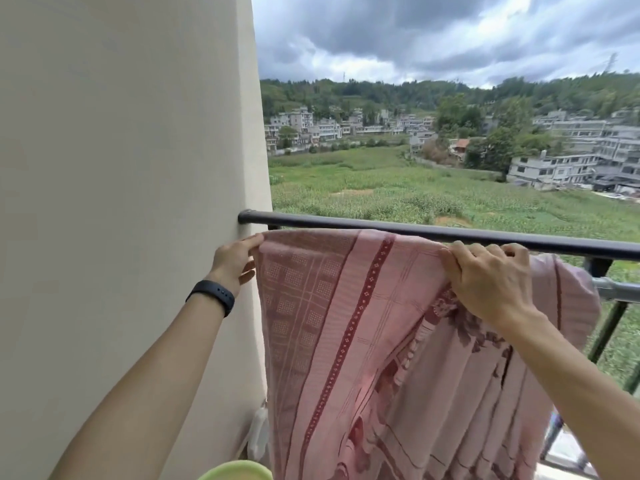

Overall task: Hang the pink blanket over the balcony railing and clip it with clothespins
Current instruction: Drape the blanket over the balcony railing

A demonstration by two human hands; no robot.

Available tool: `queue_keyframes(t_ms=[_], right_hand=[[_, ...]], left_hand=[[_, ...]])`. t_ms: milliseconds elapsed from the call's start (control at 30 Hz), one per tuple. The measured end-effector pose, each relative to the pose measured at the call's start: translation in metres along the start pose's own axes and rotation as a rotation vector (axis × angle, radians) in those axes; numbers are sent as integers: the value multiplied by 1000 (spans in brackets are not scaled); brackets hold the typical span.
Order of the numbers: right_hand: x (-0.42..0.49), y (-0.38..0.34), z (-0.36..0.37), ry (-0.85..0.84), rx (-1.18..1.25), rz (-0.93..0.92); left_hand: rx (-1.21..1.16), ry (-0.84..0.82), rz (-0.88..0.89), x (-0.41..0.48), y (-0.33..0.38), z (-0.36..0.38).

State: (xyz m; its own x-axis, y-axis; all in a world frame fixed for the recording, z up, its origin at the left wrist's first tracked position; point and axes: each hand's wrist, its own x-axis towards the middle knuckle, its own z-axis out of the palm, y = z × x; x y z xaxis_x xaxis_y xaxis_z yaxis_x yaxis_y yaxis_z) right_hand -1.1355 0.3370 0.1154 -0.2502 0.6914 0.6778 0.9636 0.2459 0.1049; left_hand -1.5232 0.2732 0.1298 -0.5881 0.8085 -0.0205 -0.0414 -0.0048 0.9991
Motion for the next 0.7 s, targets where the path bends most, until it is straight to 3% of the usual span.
queue_keyframes(t_ms=[167, 333, 467, 600, 700], right_hand=[[20, -1, -4, -64, 43, 241], [6, -72, -8, -35, 184, 75], [-2, -111, 12, -121, 174, -19], [-8, -65, 31, -71, 88, 71], [-11, -27, 35, -32, 15, 110]], left_hand=[[189, -138, 46, 7, 0, 6], [128, -76, 46, 2, -4, 22], [46, -50, 24, -1, -9, 21], [-15, -87, 0, -2, -20, 14], [-9, -213, 53, -10, -25, 16]])
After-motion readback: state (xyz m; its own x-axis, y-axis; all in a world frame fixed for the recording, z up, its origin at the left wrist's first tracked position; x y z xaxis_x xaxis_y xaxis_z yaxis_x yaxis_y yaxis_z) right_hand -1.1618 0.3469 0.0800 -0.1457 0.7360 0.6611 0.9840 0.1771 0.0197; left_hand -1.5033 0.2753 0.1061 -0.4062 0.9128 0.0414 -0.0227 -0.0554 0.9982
